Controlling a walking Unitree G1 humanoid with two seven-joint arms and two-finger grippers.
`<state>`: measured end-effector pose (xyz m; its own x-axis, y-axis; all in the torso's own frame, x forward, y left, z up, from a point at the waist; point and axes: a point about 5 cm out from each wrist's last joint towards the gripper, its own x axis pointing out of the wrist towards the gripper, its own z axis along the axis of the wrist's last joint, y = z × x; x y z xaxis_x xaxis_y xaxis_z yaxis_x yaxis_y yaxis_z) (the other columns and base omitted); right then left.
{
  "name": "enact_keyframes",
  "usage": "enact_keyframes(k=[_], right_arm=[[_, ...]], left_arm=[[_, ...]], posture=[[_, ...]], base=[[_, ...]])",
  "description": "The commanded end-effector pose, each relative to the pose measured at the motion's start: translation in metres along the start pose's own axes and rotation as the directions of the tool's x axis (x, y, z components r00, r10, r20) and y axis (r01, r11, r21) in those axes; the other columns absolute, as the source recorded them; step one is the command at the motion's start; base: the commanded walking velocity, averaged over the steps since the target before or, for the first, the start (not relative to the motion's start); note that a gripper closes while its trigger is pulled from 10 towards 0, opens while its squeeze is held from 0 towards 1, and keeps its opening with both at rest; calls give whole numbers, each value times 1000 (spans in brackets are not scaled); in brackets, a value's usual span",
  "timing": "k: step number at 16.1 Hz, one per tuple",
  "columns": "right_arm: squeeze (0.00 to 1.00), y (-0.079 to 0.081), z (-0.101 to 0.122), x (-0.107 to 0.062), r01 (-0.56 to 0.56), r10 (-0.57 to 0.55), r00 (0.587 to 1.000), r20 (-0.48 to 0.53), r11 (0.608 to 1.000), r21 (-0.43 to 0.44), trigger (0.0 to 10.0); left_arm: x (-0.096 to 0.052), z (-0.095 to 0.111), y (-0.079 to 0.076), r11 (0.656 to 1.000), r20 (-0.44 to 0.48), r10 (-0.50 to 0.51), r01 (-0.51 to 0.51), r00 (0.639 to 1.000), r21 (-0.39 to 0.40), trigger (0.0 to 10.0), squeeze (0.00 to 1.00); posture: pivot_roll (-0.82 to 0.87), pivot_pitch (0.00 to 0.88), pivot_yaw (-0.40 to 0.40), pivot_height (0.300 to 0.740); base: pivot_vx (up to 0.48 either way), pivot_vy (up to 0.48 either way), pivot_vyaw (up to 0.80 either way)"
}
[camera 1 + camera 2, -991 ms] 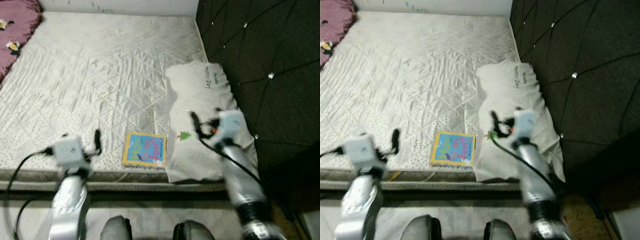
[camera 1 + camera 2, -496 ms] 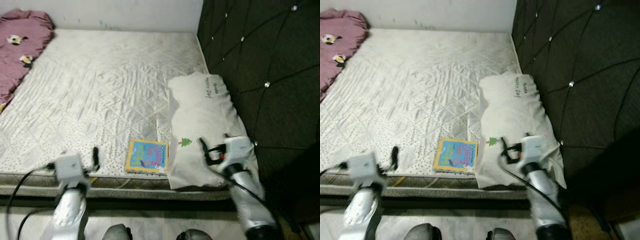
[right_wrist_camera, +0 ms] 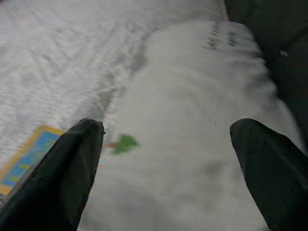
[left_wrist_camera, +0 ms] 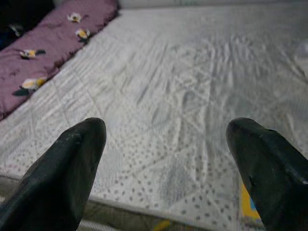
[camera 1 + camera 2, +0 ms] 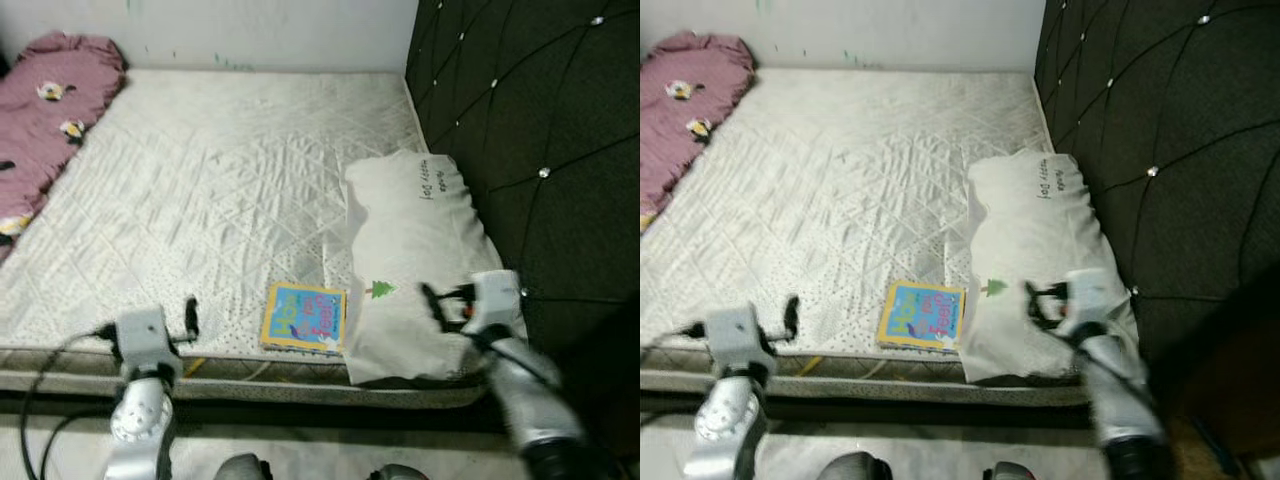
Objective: Clean up the room
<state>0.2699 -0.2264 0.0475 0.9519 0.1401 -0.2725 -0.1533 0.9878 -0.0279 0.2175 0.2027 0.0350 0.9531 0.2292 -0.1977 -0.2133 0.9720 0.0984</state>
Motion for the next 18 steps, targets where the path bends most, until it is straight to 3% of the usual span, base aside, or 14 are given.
enact_keyframes(k=[1,4,6,7,9,10,12,14,16,17,18], right_arm=[[0,-2,7,4,-22,22,1000,2,1000,-8,10000],[0,-20,18,-6,-8,9,1000,27,999,-43,10000],[0,-39,25,-15,117,-106,986,129,990,-83,10000],[0,-39,26,-14,150,-136,978,156,985,-85,10000],[0,-22,14,-3,179,-178,975,130,984,4,10000],[0,13,16,7,82,-83,987,141,997,10,10000],[0,33,19,9,20,-23,989,149,1000,21,10000],[0,39,19,9,13,-20,991,130,999,52,10000],[0,48,15,13,-57,53,992,115,998,33,10000],[0,55,17,15,-113,115,985,128,993,-18,10000],[0,53,21,21,-78,76,987,144,997,6,10000]], left_arm=[[4,3,-3,1000,20,-10,10,1000,12,10000,0],[3,4,-3,1000,57,29,-30,998,10,10000,0],[-2,2,17,990,81,140,-141,987,-1,10000,0],[-2,2,22,989,85,147,-148,985,8,10000,0],[5,3,22,994,88,94,-98,992,43,10000,0],[10,11,13,997,104,15,-22,994,70,10000,0],[12,16,11,998,109,-3,-3,994,62,10000,0],[11,18,10,998,104,-22,16,994,58,10000,0],[15,23,11,1000,105,-21,20,994,10,10000,0],[20,28,6,999,114,-38,39,993,-4,10000,0],[24,33,-1,998,133,-54,55,990,-6,10000,0]], posture=[[2,0,36,740],[57,0,-36,740],[83,0,-70,740],[72,0,-59,740],[36,0,-6,740],[20,0,30,740],[3,0,54,740],[-15,0,85,740],[-53,0,112,740],[-38,0,99,740],[-22,0,84,740]], base=[[0,0,0],[0,0,0],[0,0,0],[0,0,0],[0,0,0],[0,0,0],[0,0,0],[0,0,0],[0,0,0],[0,0,0],[0,0,0]])
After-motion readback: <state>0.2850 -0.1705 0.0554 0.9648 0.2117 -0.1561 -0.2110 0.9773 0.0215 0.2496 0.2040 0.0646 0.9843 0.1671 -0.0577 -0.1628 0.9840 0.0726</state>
